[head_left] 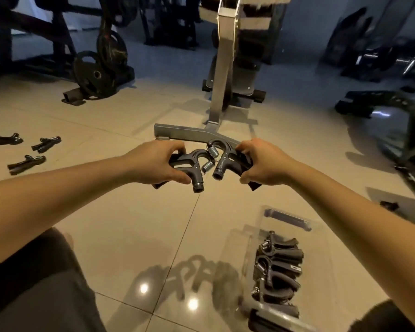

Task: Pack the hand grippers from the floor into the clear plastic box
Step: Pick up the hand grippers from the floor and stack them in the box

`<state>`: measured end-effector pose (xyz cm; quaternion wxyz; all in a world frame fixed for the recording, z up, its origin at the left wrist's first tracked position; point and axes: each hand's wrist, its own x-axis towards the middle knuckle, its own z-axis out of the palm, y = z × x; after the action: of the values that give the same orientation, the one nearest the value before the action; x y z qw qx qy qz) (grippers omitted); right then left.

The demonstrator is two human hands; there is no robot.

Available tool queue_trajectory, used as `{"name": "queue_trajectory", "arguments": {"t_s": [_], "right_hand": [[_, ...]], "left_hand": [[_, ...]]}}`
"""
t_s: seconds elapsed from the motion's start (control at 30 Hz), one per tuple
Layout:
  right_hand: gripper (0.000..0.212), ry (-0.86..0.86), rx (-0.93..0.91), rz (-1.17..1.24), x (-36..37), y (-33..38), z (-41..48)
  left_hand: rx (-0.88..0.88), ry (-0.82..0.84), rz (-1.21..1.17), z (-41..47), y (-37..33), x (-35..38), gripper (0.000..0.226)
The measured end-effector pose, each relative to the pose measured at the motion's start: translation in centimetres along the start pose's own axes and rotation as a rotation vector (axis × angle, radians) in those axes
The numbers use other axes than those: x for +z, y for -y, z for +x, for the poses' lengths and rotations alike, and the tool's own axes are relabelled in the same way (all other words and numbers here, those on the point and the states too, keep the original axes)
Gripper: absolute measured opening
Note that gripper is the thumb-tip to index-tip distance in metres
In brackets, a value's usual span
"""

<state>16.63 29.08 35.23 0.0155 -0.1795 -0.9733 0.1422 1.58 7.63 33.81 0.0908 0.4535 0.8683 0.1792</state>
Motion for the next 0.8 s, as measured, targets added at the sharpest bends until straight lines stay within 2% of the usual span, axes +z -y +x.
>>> {"name": "queue_trajectory", "arguments": {"t_s": [0.2,0.4,0.63,0.8], "right_hand": [[0.061,0.048,0.051,0.031,-0.5,-7.8,-6.8],[0.061,0.078,0.053,0.038,-0.4,-13.3,-10.4],[0.057,0.112,0.032,-0.047,-0.1,-16.2,-9.2],[0.062,0.146,0.104,-0.008,1.7,-20.3,-8.5]], "left_hand": [[0.045,0.096,0.031,0.7,-8.5,5.8,0.049],[0.051,0.183,0.137,1.1,-14.8,7.9,0.050],[0.036,0.220,0.052,1.7,-14.3,11.7,0.047],[0.057,0.262,0.117,2.8,-15.0,12.9,0.048]]}}
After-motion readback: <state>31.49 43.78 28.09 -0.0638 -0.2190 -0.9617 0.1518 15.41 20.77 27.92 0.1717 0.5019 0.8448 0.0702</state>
